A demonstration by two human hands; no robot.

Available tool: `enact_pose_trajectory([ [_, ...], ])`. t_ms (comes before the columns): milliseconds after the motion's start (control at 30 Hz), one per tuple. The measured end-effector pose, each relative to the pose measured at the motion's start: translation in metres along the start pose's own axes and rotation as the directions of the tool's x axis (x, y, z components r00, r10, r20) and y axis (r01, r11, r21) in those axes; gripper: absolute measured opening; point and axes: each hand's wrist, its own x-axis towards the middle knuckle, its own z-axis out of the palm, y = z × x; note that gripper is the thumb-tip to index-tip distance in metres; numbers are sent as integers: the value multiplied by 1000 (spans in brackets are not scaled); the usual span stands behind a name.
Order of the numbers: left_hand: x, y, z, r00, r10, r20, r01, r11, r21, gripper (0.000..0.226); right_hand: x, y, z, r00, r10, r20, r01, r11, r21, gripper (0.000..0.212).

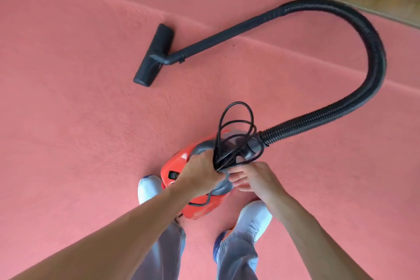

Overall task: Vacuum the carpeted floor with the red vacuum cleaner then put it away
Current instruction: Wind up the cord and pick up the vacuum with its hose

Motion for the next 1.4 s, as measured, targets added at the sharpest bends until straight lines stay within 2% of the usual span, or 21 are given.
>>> enact_pose_trajectory([
  [67,2,-5,-17,998,52,24,-55,991,122,19,3,-7,0,995,-45,-87,44,999,-19,43],
  [167,8,-14,-53,994,89,66,-104,955,279,25,2,-12,-6,980,-82,-180,52,985,-166,14],
  [233,11,-18,-85,988,123,89,-148,917,372,24,1,-18,-16,968,-51,-245,0,979,-205,16],
  [333,18,-19,-131,965,190,183,-260,800,540,22,2,-33,-38,922,-58,-384,-38,970,-239,16],
  [400,22,-20,-157,942,198,269,-329,697,637,23,1,-54,-46,895,-117,-430,-46,935,-351,16],
  [533,40,-19,-184,888,213,408,-456,518,724,24,16,-110,-48,884,-278,-375,-4,800,-600,21],
  [633,61,-20,-179,858,219,464,-510,462,725,23,59,-144,-34,904,-341,-259,43,673,-738,28],
  [733,83,-29,-160,849,192,492,-516,501,694,21,109,-162,-13,930,-354,-104,94,500,-861,44],
  [833,95,-38,-136,847,182,500,-497,606,621,20,161,-177,-3,928,-373,-1,147,367,-919,56],
  [900,95,-38,-123,837,210,506,-507,646,570,23,188,-178,1,932,-361,29,153,322,-934,64],
  [1033,106,-36,-122,834,330,442,-545,617,568,21,235,-169,-2,942,-335,34,121,241,-963,81],
  [1167,109,-40,-117,817,409,405,-576,597,558,25,272,-149,-8,959,-282,-30,29,204,-978,94],
  [1233,107,-47,-118,811,437,388,-585,601,545,24,285,-141,-7,948,-311,-65,-34,105,-994,91],
  [1300,102,-56,-119,812,446,375,-583,596,552,24,290,-135,-4,940,-327,-99,-87,52,-995,78],
  [1400,97,-62,-117,821,444,358,-569,597,565,19,291,-119,1,945,-286,-160,-130,120,-984,53],
])
